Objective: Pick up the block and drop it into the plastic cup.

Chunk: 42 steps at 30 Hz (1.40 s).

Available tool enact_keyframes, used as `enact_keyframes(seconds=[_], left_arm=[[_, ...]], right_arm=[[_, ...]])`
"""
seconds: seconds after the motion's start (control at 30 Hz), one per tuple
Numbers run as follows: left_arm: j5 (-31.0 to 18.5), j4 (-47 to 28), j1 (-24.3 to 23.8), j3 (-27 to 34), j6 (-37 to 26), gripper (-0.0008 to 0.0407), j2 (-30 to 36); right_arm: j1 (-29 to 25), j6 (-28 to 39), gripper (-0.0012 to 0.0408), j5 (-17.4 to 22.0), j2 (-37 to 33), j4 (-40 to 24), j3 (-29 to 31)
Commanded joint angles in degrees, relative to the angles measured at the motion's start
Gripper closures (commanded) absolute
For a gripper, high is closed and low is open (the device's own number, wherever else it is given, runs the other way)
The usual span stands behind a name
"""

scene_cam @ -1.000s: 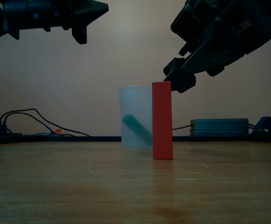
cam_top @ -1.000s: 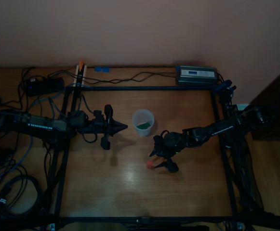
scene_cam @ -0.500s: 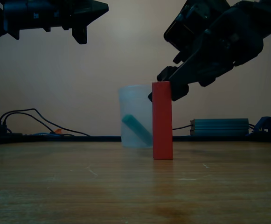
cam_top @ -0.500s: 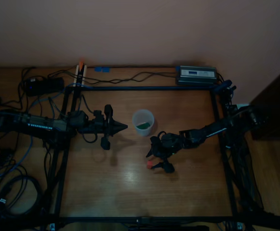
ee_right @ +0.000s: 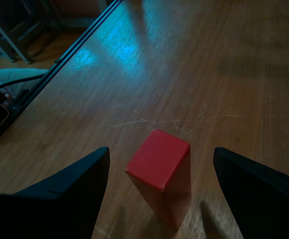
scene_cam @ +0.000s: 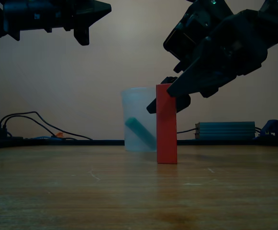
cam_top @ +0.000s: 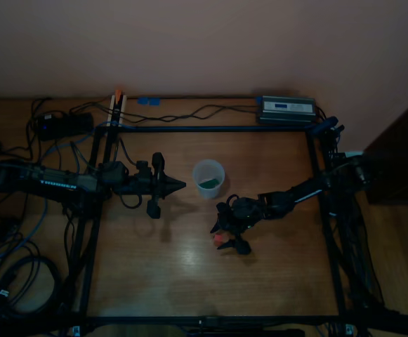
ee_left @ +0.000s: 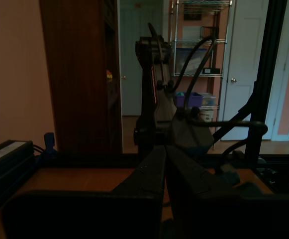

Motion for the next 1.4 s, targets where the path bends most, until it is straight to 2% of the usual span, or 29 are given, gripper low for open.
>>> enact_keyframes(seconds=[0.0,0.27,0.53,0.87,1.17,1.37], left_arm=[[0.0,0.0,0.0,0.0,0.0,0.0399,0.0],[0.0,0.0,0.0,0.0,0.0,0.0399,0.0],[0.0,0.0,0.0,0.0,0.0,0.0399,0.0],[0.0,0.0,0.0,0.0,0.0,0.0399,0.0],[0.0,0.0,0.0,0.0,0.0,0.0399,0.0],[0.0,0.0,0.0,0.0,0.0,0.0399,0.0]], right_arm=[[0.0,0.3,0.0109,0.0,0.5,0.5,0.0],[0.0,0.7,0.0114,0.0,0.5,0.6,0.0],[0.0,0.8,0.0156,0.0,0.4,-0.1,0.0],[0.0,0.8,0.0255,0.0,0.4,-0.2,0.0],[0.0,0.8,0.04,0.0,0.4,-0.7,0.0],[0.0,0.6,0.0396,0.0,0.3,-0.6,0.0]])
